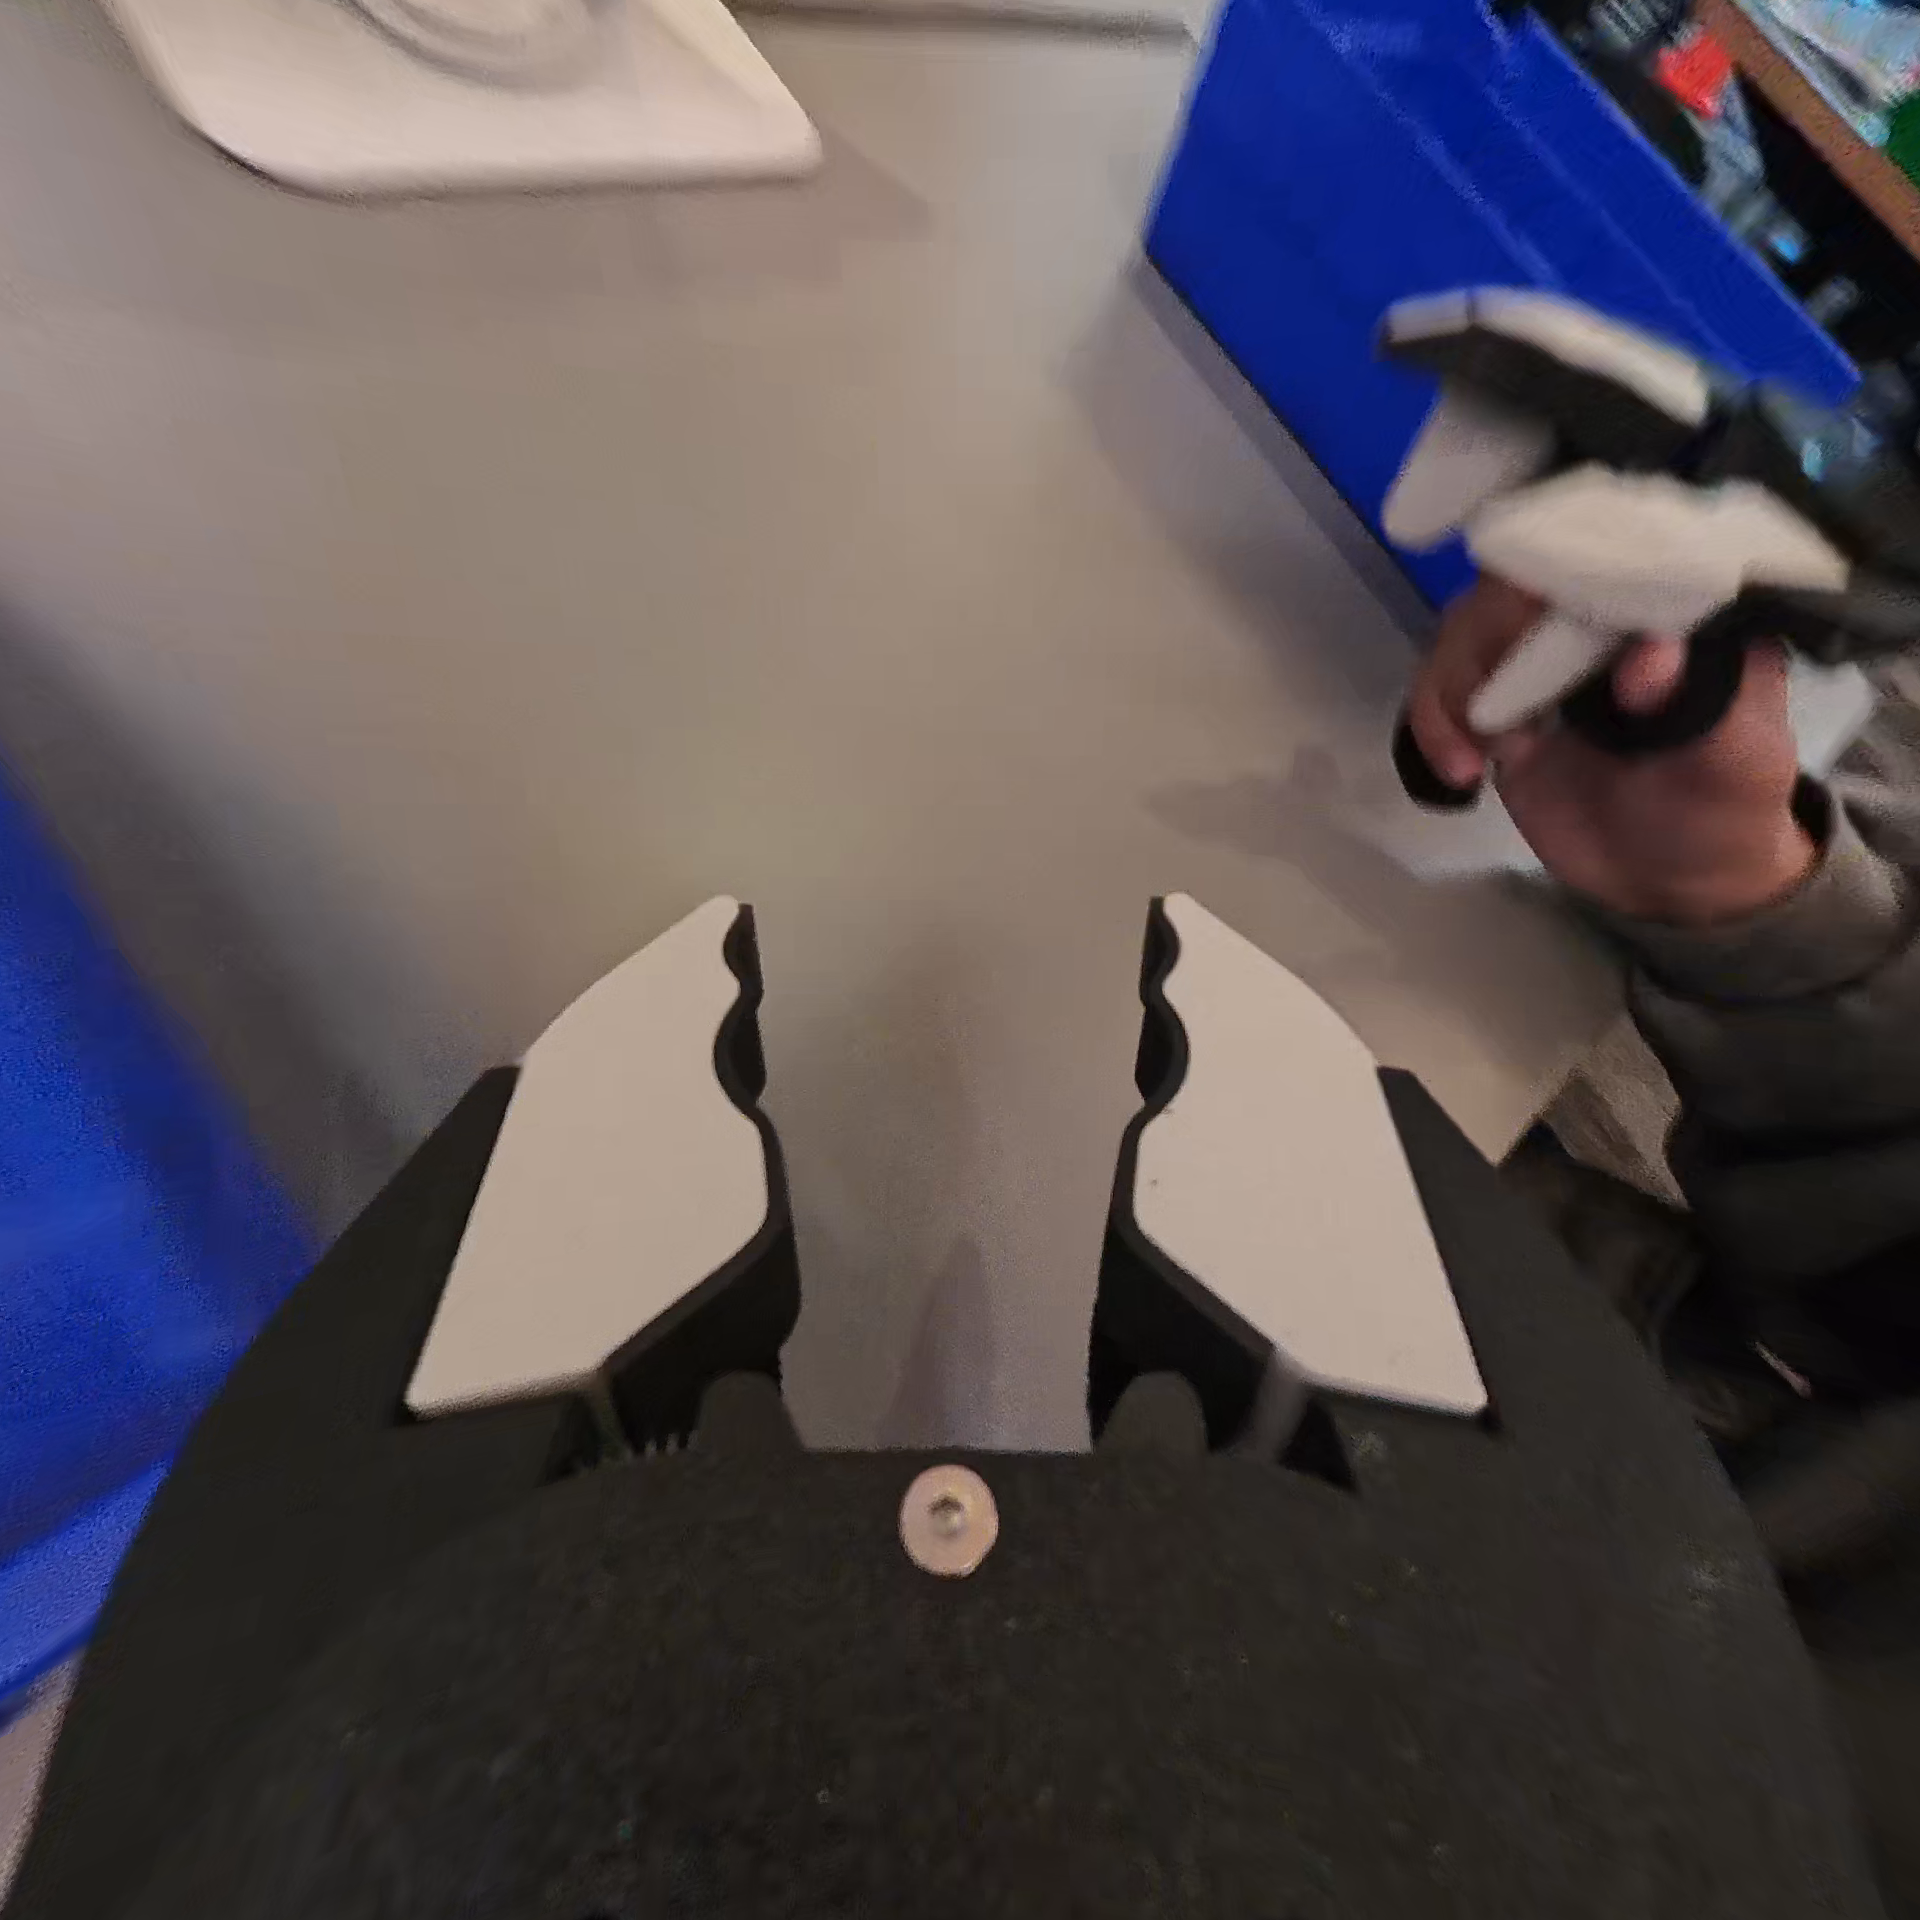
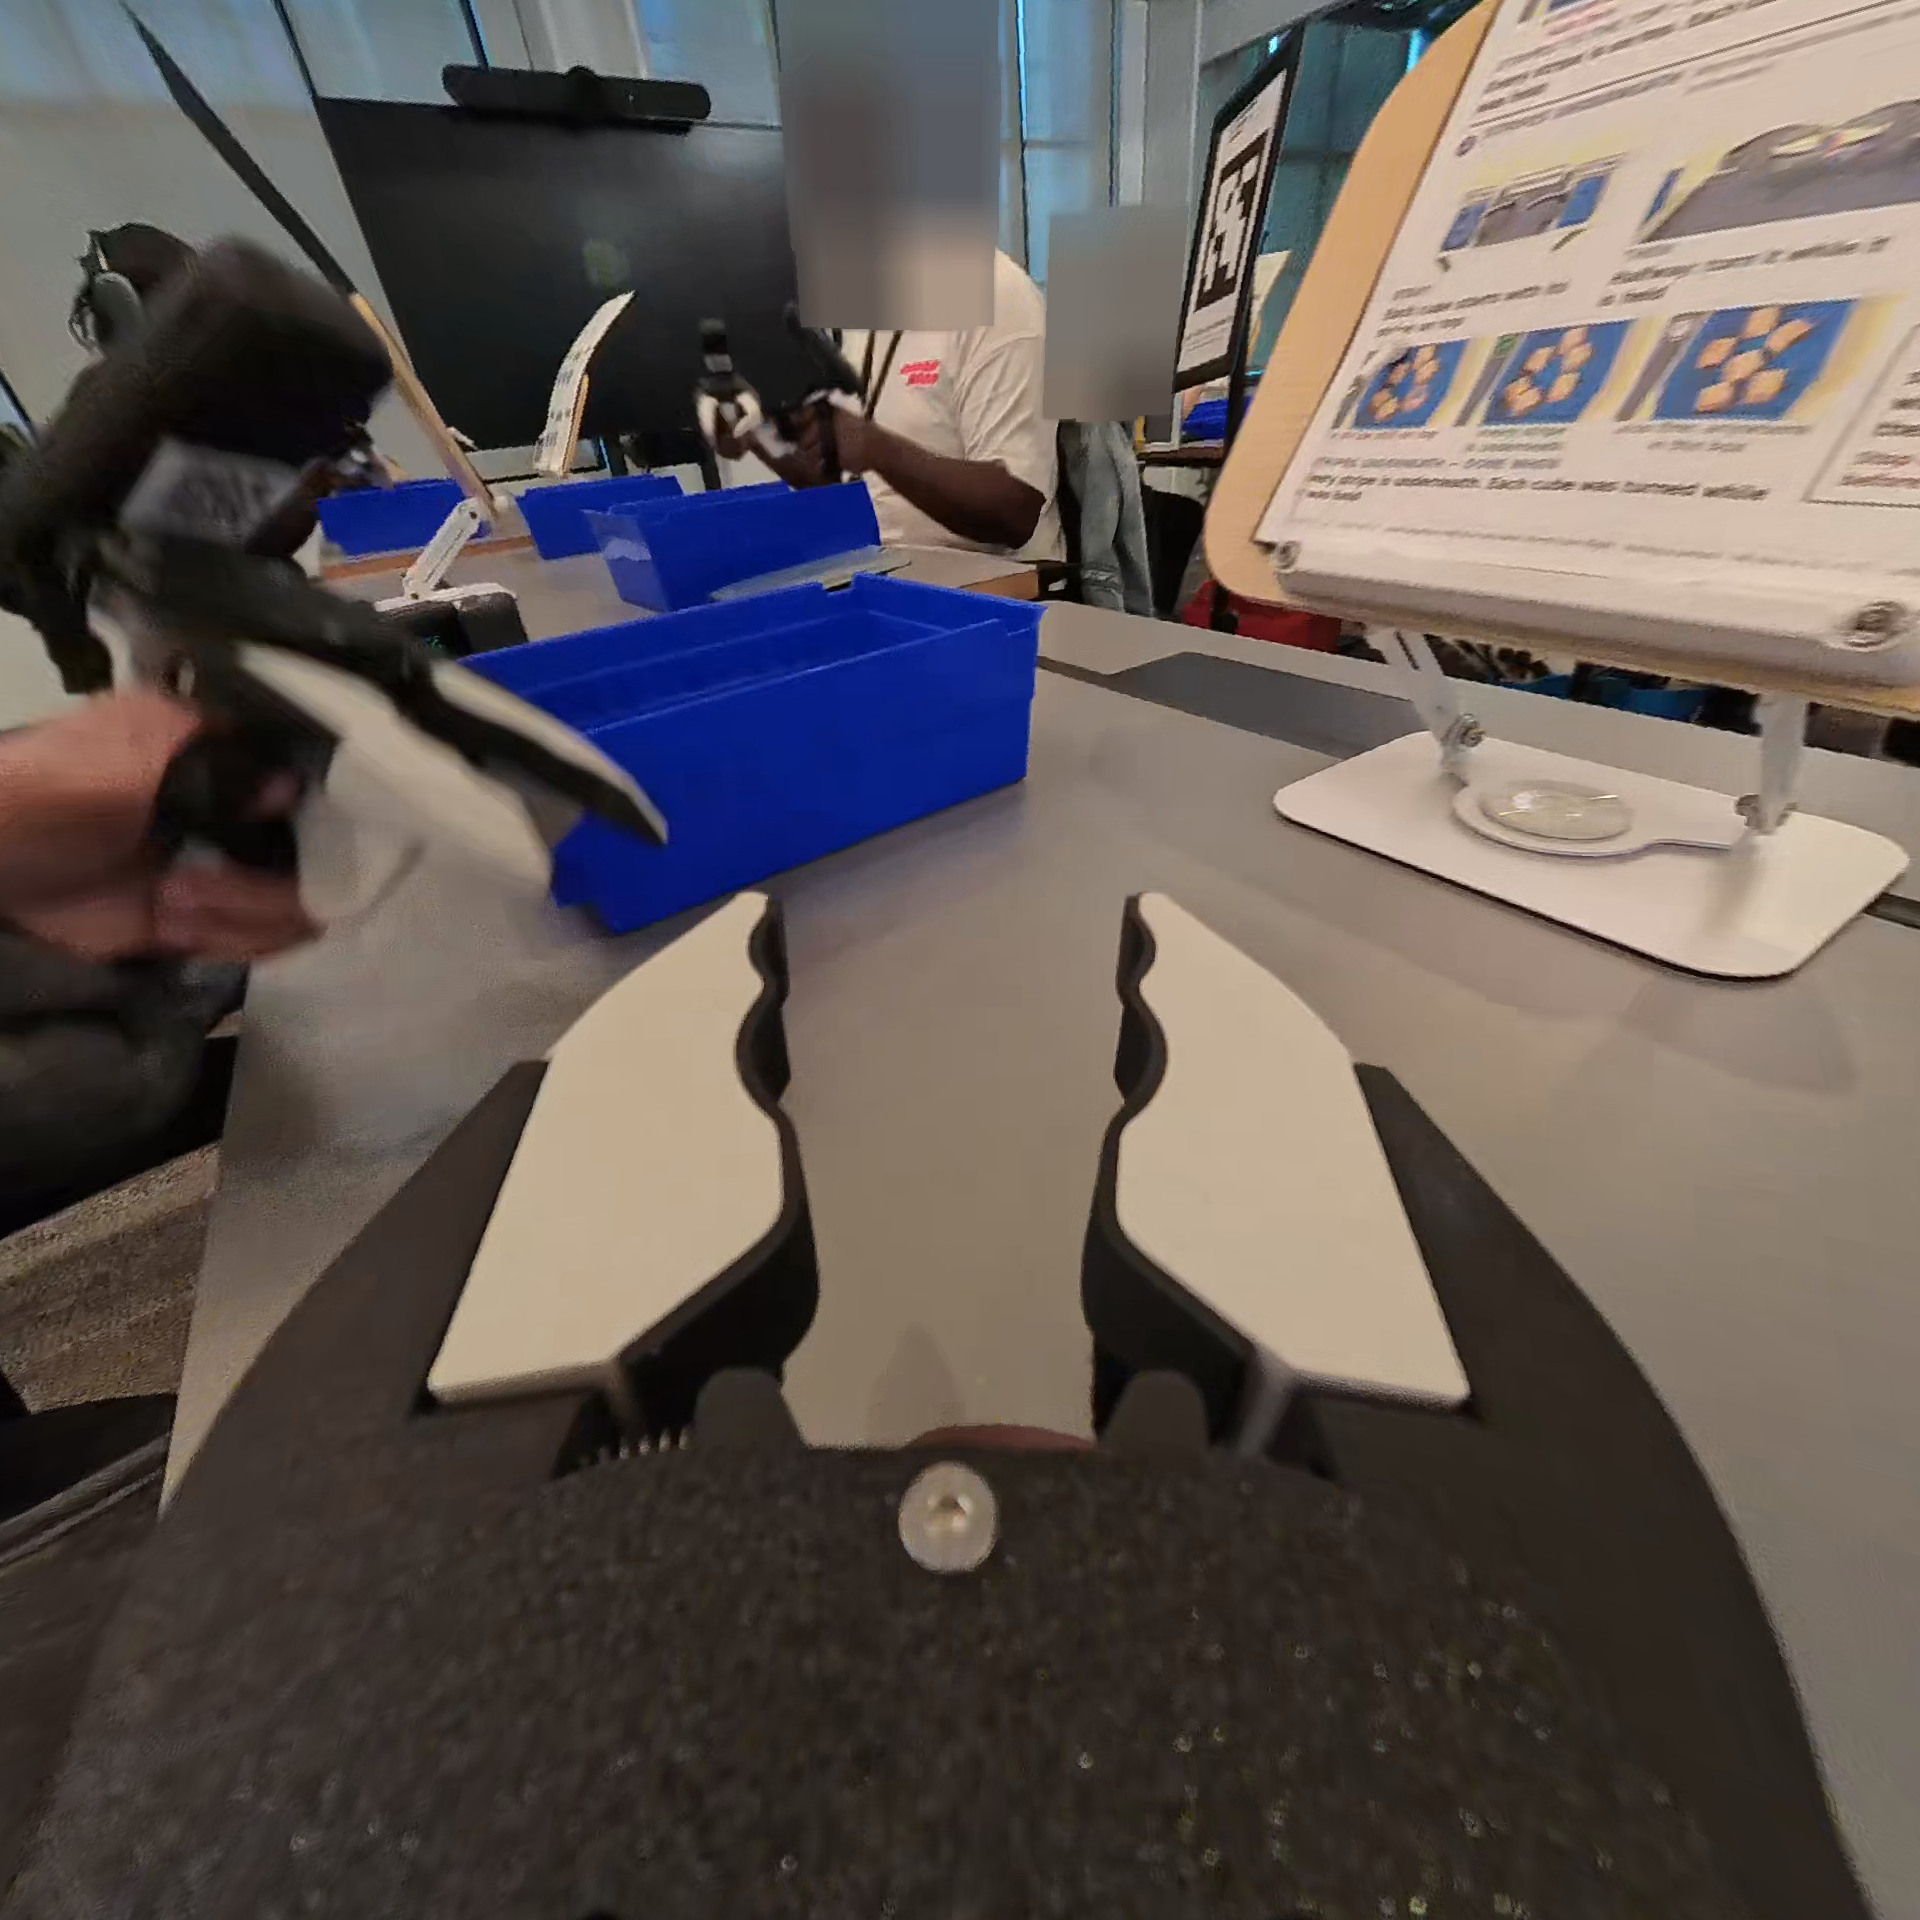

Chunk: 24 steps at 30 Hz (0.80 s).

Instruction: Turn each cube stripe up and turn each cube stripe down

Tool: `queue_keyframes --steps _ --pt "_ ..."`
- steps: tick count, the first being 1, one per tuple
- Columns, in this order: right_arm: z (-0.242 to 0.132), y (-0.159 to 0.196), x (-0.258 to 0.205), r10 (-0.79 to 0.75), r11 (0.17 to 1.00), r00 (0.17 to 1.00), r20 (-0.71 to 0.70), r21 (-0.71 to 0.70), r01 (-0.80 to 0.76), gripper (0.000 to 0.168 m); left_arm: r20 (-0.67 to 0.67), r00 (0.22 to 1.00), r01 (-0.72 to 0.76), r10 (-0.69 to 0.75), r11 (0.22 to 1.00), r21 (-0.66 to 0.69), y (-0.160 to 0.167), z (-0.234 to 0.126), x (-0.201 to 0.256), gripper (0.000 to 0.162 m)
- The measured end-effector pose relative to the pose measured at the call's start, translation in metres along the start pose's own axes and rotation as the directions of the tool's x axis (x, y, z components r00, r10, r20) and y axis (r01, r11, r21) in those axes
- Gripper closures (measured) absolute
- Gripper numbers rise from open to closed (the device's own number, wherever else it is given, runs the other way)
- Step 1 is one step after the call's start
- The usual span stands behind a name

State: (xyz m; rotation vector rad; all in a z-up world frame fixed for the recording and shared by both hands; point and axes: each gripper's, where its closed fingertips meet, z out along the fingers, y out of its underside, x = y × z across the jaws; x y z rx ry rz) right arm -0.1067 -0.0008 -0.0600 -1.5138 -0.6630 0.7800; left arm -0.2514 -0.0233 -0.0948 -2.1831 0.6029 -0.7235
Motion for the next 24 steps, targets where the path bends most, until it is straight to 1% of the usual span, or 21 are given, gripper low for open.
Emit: queue_keyframes --steps 2,3,4,5,6,8,9,11,12,14,15,19,21,22,23,24 --pt "0.003 0.003 -0.009 -0.004 1.000 1.000 0.030 -0.012 0.005 0.108 0.125 0.992 0.020 -0.025 0.999 0.043 -0.035 -0.034 -0.038 0.093" --pt "0.004 0.006 -0.011 -0.014 1.000 0.999 0.033 -0.027 0.015 0.108 0.162 0.986 0.034 -0.041 0.998 0.046 -0.051 -0.049 -0.058 0.093" --pt "0.004 0.009 -0.013 -0.034 0.998 0.999 0.032 -0.042 0.036 0.108 0.195 0.980 0.022 -0.024 1.000 0.015 -0.065 -0.060 -0.078 0.093" --pt "0.004 0.012 -0.014 -0.057 0.997 0.998 0.033 -0.054 0.059 0.109 0.241 0.970 -0.023 0.037 0.998 -0.061 -0.074 -0.066 -0.100 0.092" --pt "0.003 0.014 -0.015 -0.073 0.996 0.997 0.036 -0.058 0.075 0.111 0.273 0.953 -0.082 0.128 0.982 -0.172 -0.078 -0.067 -0.125 0.092" --pt "0.001 0.017 -0.018 -0.077 0.995 0.996 0.052 -0.052 0.080 0.113 0.256 0.905 -0.233 0.338 0.901 -0.365 -0.085 -0.063 -0.169 0.092" --pt "0.001 0.019 -0.019 -0.063 0.996 0.996 0.066 -0.053 0.067 0.113 0.204 0.884 -0.296 0.420 0.842 -0.451 -0.083 -0.059 -0.188 0.091" --pt "0.000 0.022 -0.022 -0.028 0.998 0.995 0.092 -0.057 0.034 0.113 0.123 0.858 -0.328 0.499 0.717 -0.615 -0.072 -0.055 -0.227 0.091" --pt "-0.001 0.022 -0.021 -0.018 0.998 0.995 0.099 -0.054 0.024 0.114 0.089 0.850 -0.337 0.520 0.665 -0.666 -0.067 -0.053 -0.244 0.091" --pt "-0.003 0.022 -0.019 -0.007 0.999 0.995 0.101 -0.051 0.012 0.115 0.023 0.829 -0.373 0.559 0.582 -0.723 -0.061 -0.048 -0.269 0.094" --pt "-0.003 0.022 -0.018 0.000 0.999 0.995 0.102 -0.050 0.005 0.116 0.015 0.816 -0.377 0.578 0.551 -0.745 -0.061 -0.046 -0.283 0.095" --pt "-0.002 0.022 -0.014 0.053 0.998 0.992 0.116 -0.045 -0.048 0.117 -0.026 0.833 -0.351 0.553 0.492 -0.797 -0.049 -0.032 -0.319 0.093" --pt "0.000 0.023 -0.013 0.079 0.996 0.989 0.129 -0.049 -0.074 0.117 -0.028 0.820 -0.337 0.572 0.443 -0.831 -0.042 -0.029 -0.337 0.093" --pt "0.001 0.023 -0.014 0.090 0.995 0.987 0.134 -0.050 -0.084 0.117 -0.037 0.815 -0.339 0.578 0.425 -0.840 -0.038 -0.027 -0.343 0.100" --pt "0.002 0.024 -0.014 0.097 0.995 0.986 0.138 -0.051 -0.091 0.117 -0.053 0.818 -0.344 0.573 0.413 -0.843 -0.034 -0.024 -0.344 0.097" --pt "0.003 0.024 -0.013 0.105 0.994 0.984 0.142 -0.051 -0.098 0.117 -0.065 0.822 -0.347 0.566 0.406 -0.845 -0.031 -0.020 -0.345 0.098"
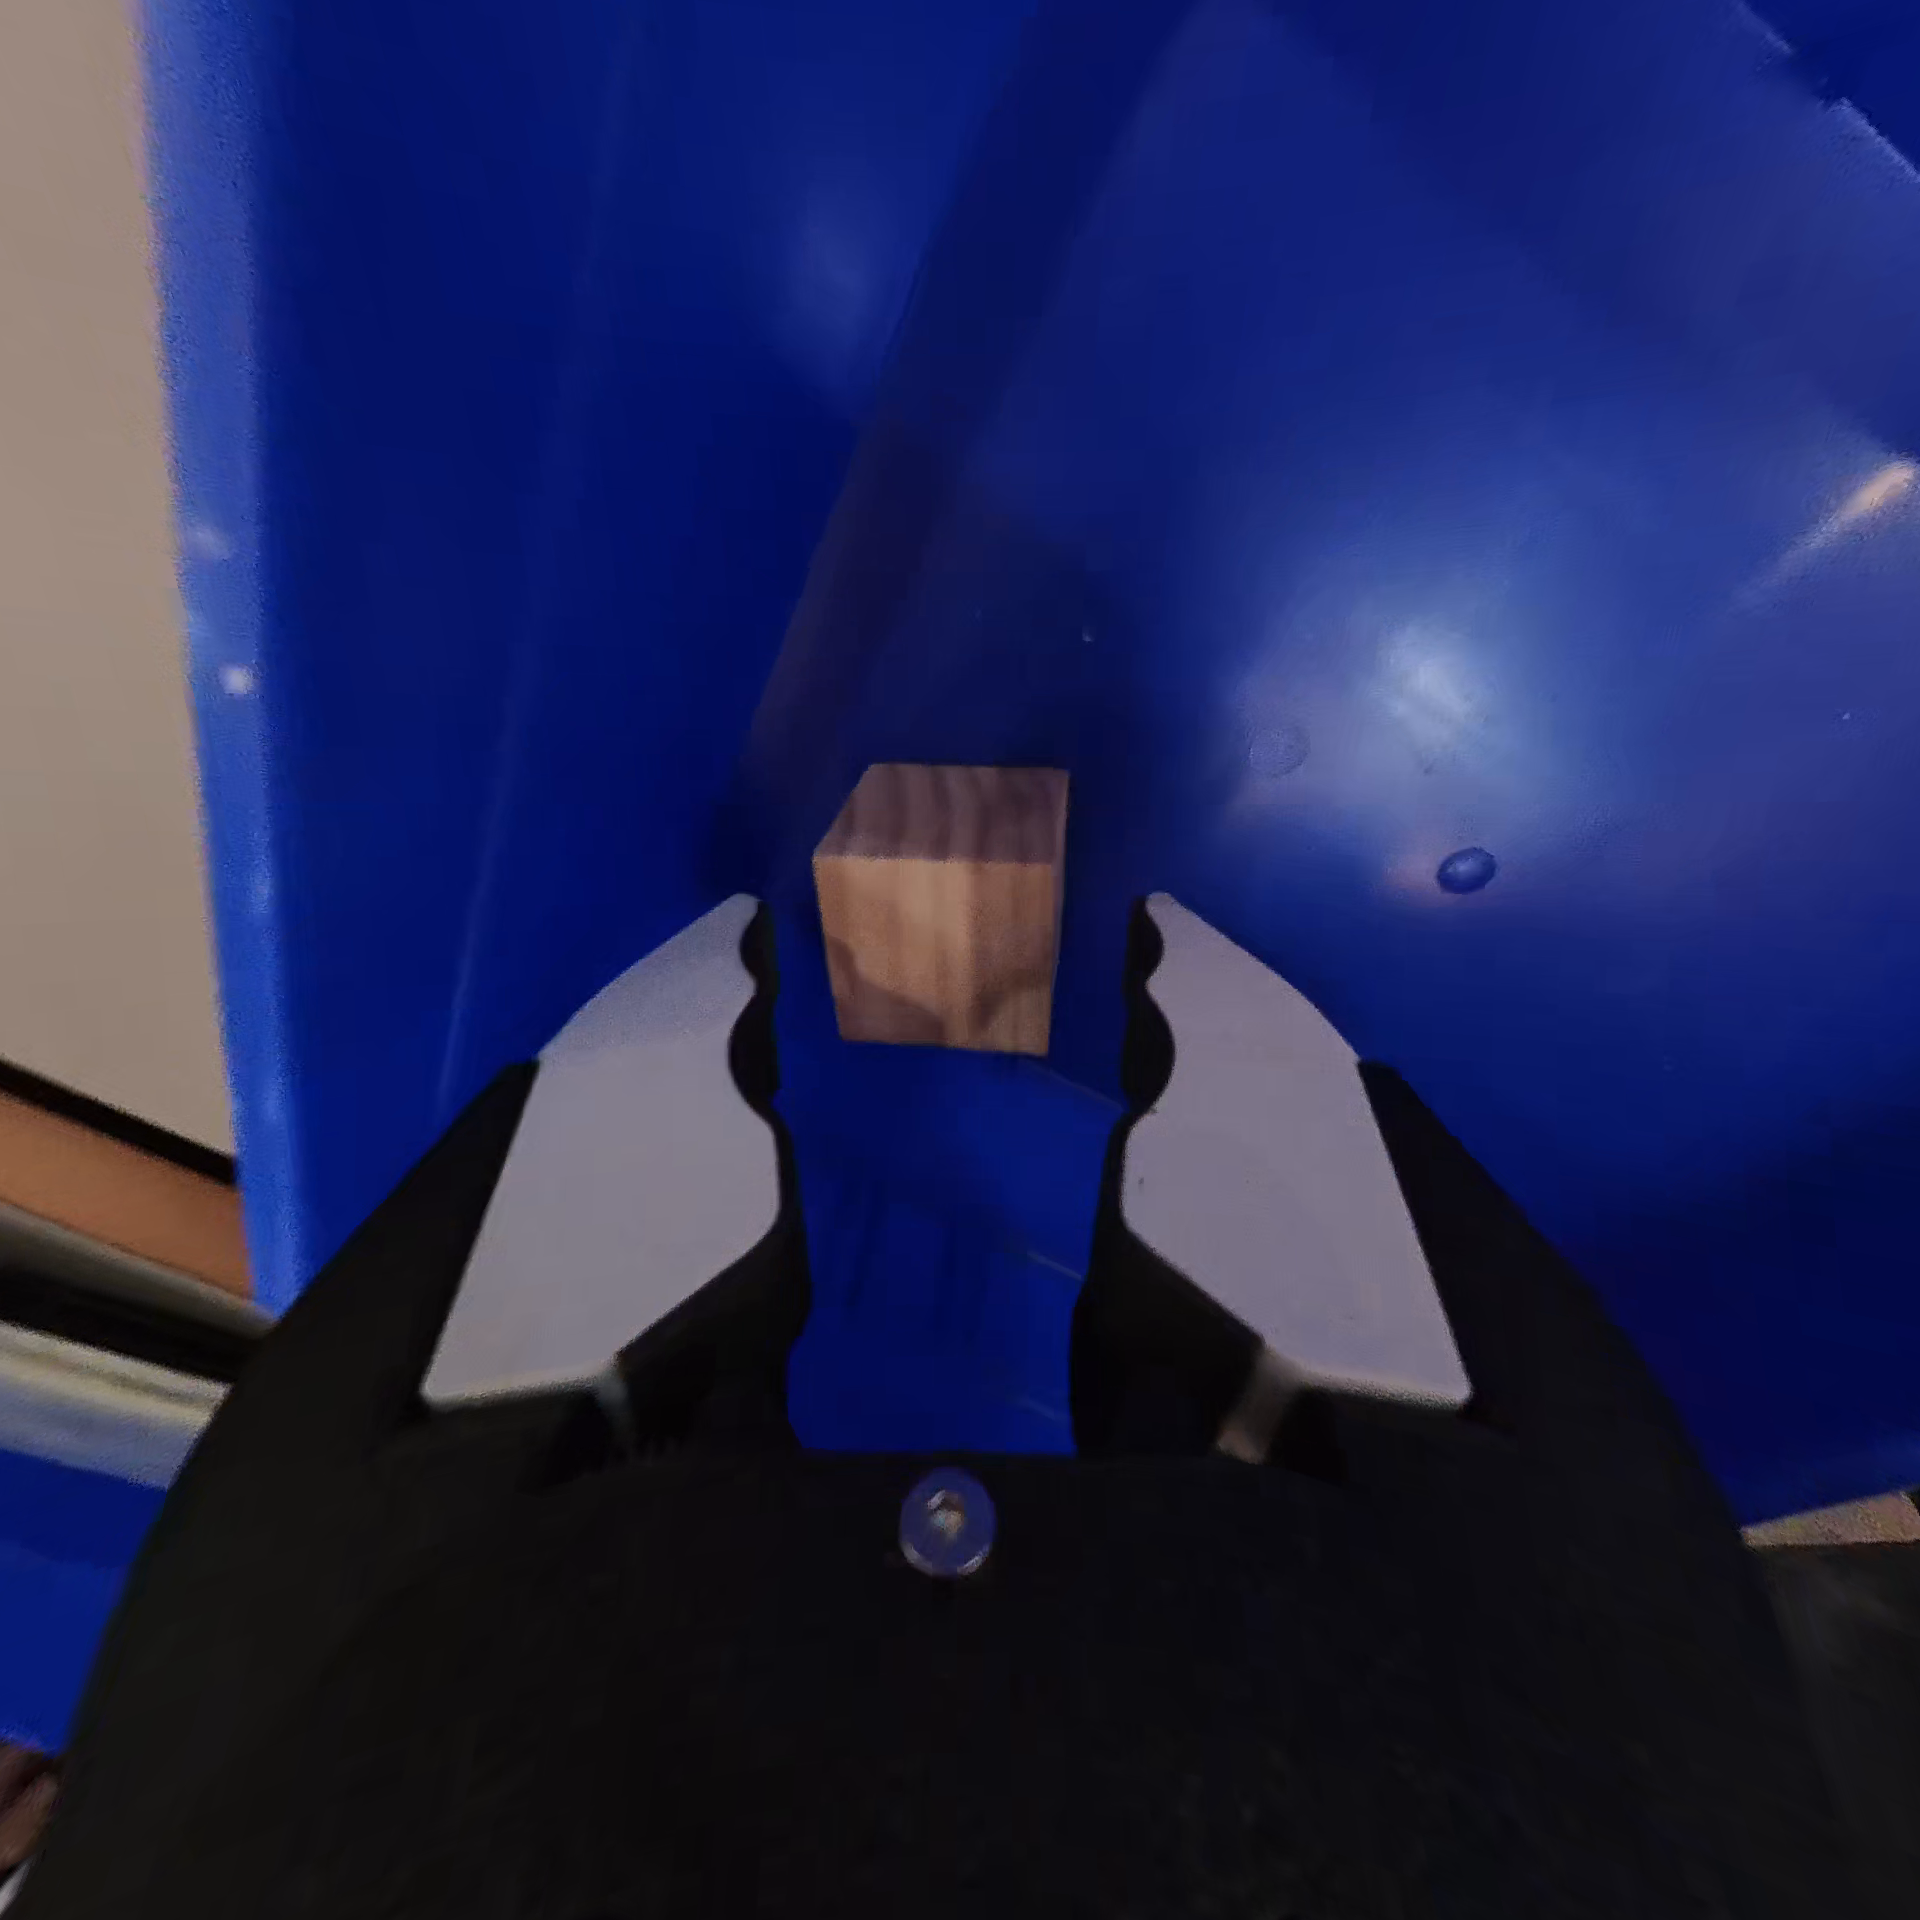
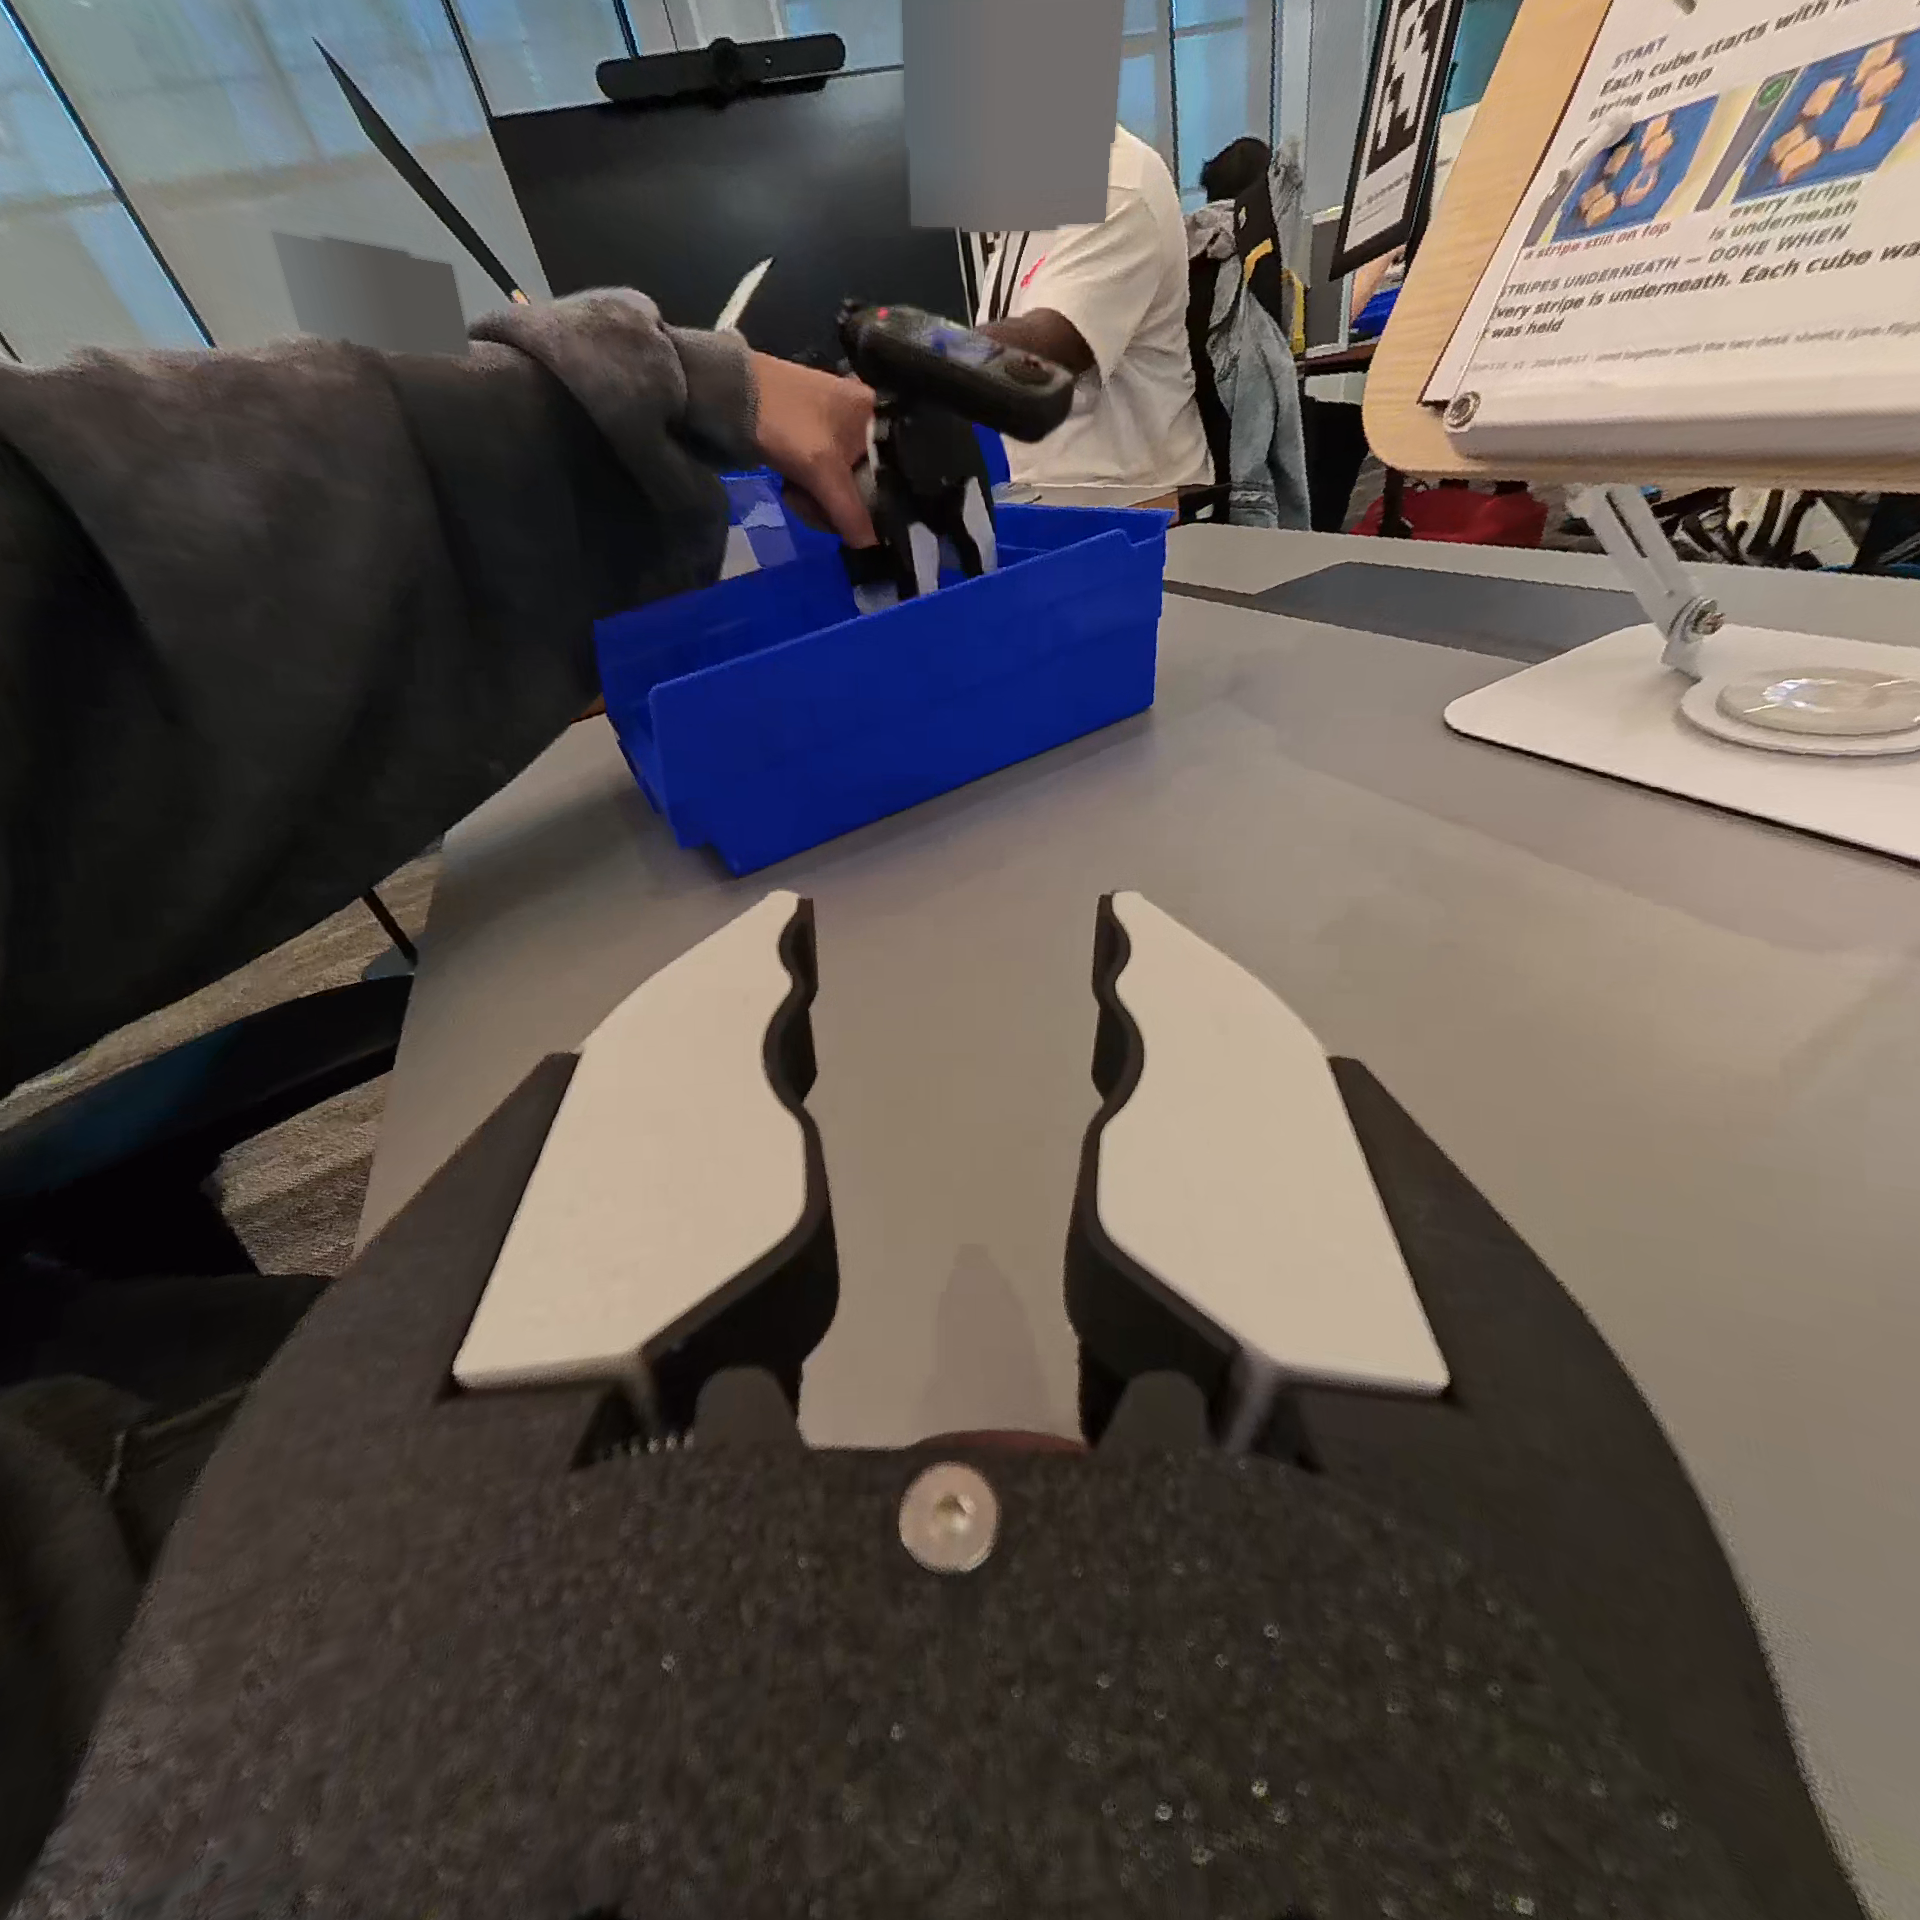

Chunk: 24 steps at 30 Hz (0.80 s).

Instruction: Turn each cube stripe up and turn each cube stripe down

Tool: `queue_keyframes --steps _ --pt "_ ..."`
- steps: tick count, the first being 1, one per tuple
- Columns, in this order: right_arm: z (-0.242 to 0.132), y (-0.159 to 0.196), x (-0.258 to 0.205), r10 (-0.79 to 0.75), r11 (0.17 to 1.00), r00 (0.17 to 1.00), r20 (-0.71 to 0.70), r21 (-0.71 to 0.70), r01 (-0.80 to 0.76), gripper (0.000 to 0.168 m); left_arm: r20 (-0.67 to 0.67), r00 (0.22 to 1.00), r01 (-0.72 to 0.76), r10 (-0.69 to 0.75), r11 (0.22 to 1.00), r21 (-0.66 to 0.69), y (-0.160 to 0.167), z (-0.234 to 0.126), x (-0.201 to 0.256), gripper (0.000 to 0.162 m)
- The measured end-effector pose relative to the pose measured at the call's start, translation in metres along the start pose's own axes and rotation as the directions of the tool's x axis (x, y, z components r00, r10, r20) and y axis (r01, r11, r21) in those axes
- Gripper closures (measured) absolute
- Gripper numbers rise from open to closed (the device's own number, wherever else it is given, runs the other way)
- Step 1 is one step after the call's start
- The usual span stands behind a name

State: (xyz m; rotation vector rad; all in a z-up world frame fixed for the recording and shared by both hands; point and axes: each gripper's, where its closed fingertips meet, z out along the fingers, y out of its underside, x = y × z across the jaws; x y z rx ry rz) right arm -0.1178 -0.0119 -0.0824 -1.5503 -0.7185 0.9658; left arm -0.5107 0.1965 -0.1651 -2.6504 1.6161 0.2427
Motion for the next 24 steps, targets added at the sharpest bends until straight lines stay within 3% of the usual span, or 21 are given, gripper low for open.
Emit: queue_keyframes --steps 1,3,6,8,11,14,17,20,22,24 --pt "0.001 0.000 0.000 0.009 1.000 1.000 0.007 -0.001 -0.009 0.118 0.004 1.000 -0.009 0.009 1.000 -0.008 -0.001 0.004 0.000 0.098" --pt "0.004 0.002 0.001 0.032 0.999 0.999 0.023 -0.009 -0.032 0.118 0.020 0.999 -0.036 0.036 0.999 -0.015 -0.002 0.009 0.000 0.117" --pt "0.004 0.003 0.001 0.053 0.999 0.998 0.038 -0.017 -0.052 0.119 -0.086 0.996 0.013 -0.012 1.000 0.005 -0.001 0.005 0.012 0.117" --pt "0.003 0.002 0.002 0.057 0.998 0.998 0.036 -0.010 -0.056 0.120 -0.077 0.997 0.019 -0.018 1.000 0.016 0.006 -0.002 0.013 0.117" --pt "0.001 0.001 0.002 0.065 0.998 0.997 0.037 0.002 -0.065 0.121 -0.097 0.993 0.076 -0.066 0.992 0.099 0.010 -0.030 0.020 0.117" --pt "-0.003 -0.004 0.004 0.077 0.997 0.996 0.038 0.026 -0.078 0.122 -0.129 0.985 0.148 -0.117 0.951 0.270 0.002 -0.076 0.033 0.117" --pt "-0.008 -0.011 0.008 0.112 0.992 0.993 0.039 0.060 -0.114 0.121 -0.203 0.959 0.274 -0.199 0.836 0.476 -0.022 -0.124 0.055 0.117" --pt "-0.011 -0.018 0.015 0.161 0.985 0.987 0.028 0.050 -0.162 0.117 -0.331 0.901 0.433 -0.280 0.625 0.650 -0.060 -0.160 0.086 0.117" --pt "-0.013 -0.020 0.025 0.211 0.977 0.978 0.002 -0.010 -0.211 0.110 -0.486 0.820 0.571 -0.301 0.475 0.669 -0.088 -0.173 0.115 0.117" --pt "-0.014 -0.027 0.032 0.291 0.956 0.957 0.007 -0.044 -0.290 0.108 -0.667 0.724 0.677 -0.174 0.365 0.639 -0.120 -0.187 0.156 0.117"
